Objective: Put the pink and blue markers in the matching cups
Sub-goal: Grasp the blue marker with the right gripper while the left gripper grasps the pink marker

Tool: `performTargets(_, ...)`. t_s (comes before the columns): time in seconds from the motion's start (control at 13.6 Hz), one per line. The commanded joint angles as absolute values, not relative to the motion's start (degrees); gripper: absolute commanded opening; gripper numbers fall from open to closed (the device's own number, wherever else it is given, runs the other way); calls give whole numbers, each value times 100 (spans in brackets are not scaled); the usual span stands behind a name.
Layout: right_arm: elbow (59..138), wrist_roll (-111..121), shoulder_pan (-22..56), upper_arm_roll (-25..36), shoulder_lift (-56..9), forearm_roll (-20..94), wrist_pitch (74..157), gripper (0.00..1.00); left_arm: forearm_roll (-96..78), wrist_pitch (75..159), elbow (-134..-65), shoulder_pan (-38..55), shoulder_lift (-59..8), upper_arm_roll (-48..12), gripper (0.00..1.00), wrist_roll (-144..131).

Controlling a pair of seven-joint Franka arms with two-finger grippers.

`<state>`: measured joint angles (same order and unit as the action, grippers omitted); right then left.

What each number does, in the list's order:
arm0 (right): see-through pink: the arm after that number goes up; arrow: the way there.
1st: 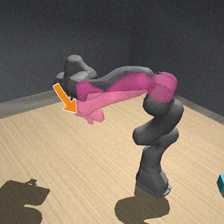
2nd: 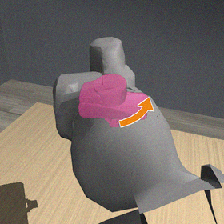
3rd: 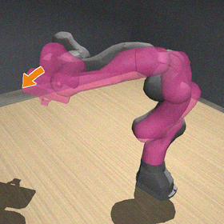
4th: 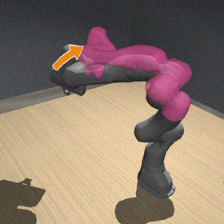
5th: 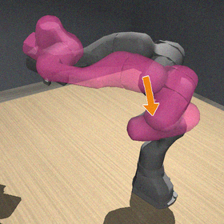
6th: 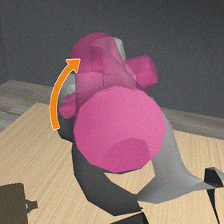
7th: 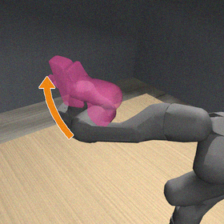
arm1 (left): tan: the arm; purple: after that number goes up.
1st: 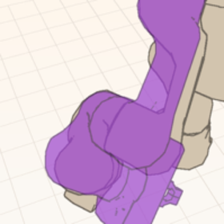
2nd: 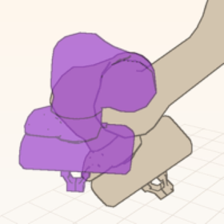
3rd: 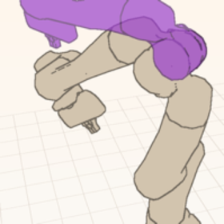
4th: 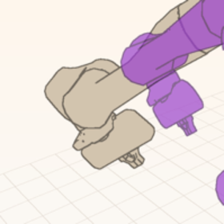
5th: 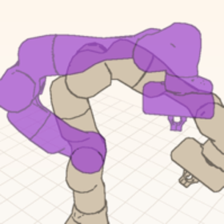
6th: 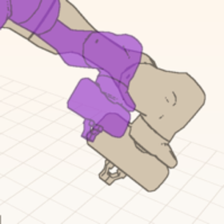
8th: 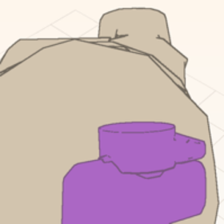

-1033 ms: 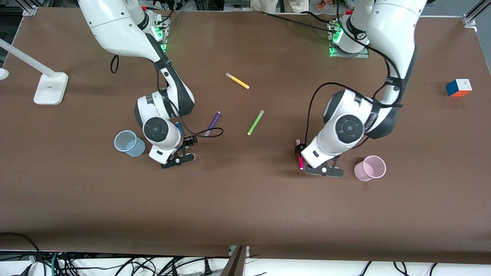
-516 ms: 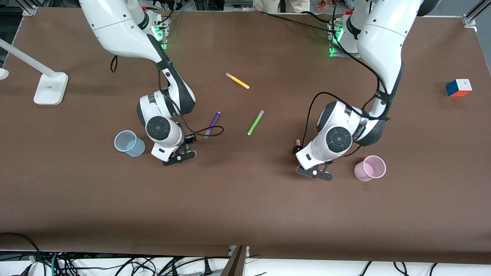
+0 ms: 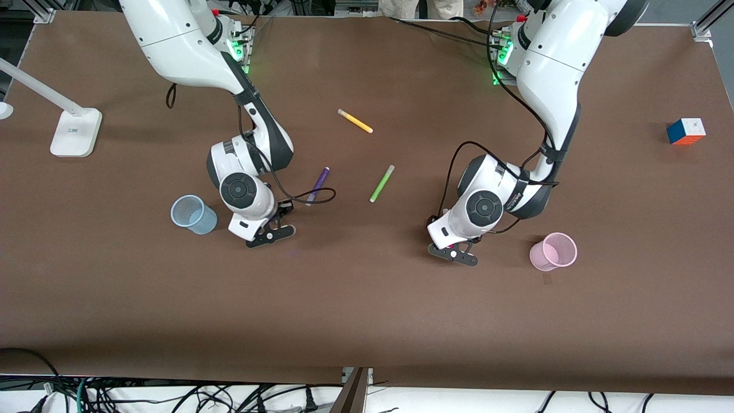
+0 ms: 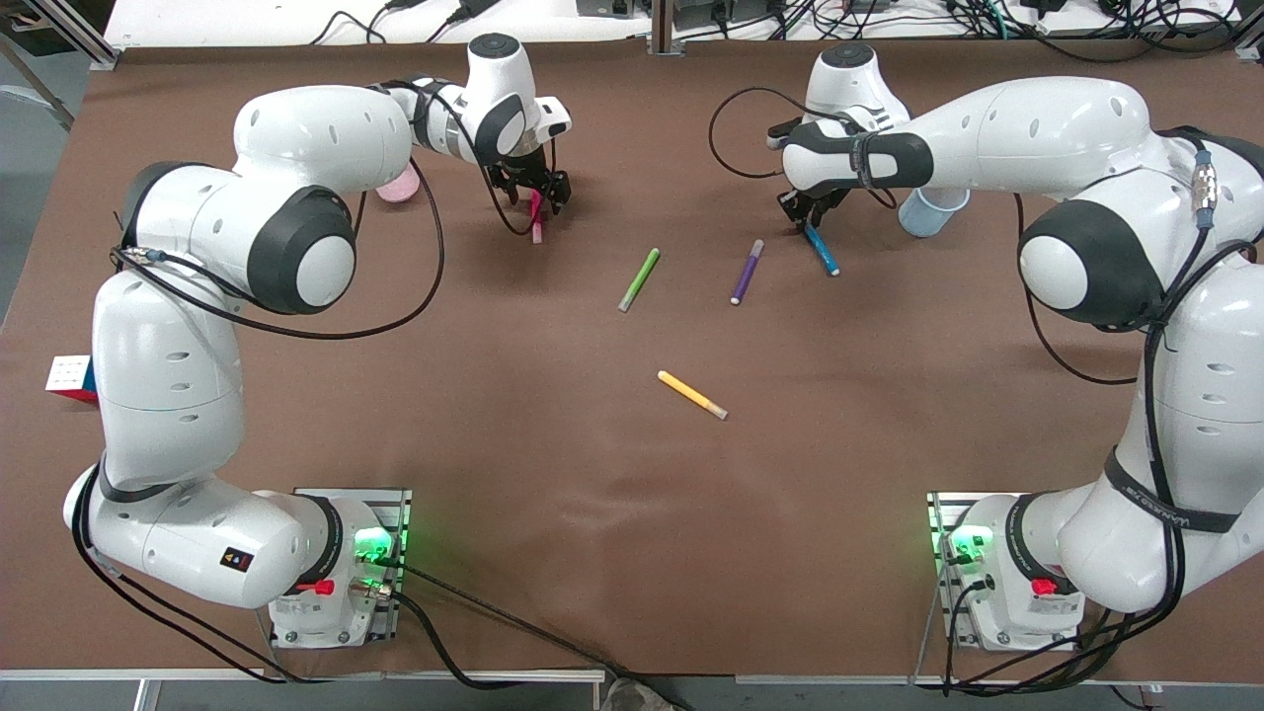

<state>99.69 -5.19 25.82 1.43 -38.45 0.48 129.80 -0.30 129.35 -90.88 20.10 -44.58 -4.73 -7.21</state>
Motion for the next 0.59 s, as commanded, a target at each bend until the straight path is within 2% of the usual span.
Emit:
performTargets(0.0, 9985, -466, 2584, 114, -3789, 149, 13061, 5, -26, 12894, -9466, 1995, -4122, -439, 59, -615)
performTargets(0.07, 9941, -440, 2575, 114, -3692, 149, 13026, 5, -9, 12920, -9457, 2004, -4166, -439, 46, -624)
performTargets(0.15, 9888, -326, 2540, 114, -3491, 149, 12982, 5, 0, 12929, -9466, 1995, -4166, -439, 41, -624)
performTargets(0.3, 9748, 173, 2435, 123, -3096, 149, 12711, 5, 9, 12885, -9466, 1995, -4096, -439, 12, -641)
performTargets(0.44, 9546, 779, 2338, 123, -2779, 210, 12167, 5, 9, 12841, -9466, 1969, -4043, -439, 0, -633)
performTargets(0.52, 9441, 1243, 2329, 167, -2656, 524, 11955, 5, 0, 12763, -9440, 1960, -3982, -439, 0, -633)
